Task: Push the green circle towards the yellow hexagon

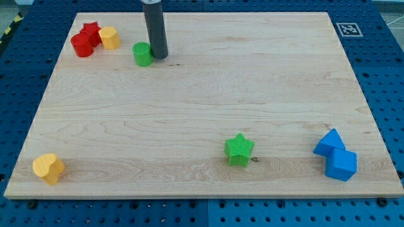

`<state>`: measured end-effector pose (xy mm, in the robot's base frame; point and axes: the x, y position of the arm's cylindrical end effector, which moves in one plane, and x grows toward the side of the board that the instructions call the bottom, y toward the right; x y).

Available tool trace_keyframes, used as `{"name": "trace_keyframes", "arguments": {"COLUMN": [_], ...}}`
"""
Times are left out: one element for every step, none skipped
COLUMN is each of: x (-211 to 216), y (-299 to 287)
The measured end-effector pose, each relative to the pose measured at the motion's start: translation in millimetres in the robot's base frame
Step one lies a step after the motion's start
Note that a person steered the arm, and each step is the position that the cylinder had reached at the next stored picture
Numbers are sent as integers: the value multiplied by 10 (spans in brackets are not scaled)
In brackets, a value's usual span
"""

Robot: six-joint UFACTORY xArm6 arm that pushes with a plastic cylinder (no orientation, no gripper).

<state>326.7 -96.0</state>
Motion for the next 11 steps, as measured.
{"name": "trace_keyframes", "arguments": {"x": [-110, -228, -236, 126, 380, 372, 232, 201, 201, 291, 333], "y": [-123, -287, -283, 451, 642, 550, 337, 82, -167, -353, -453]}}
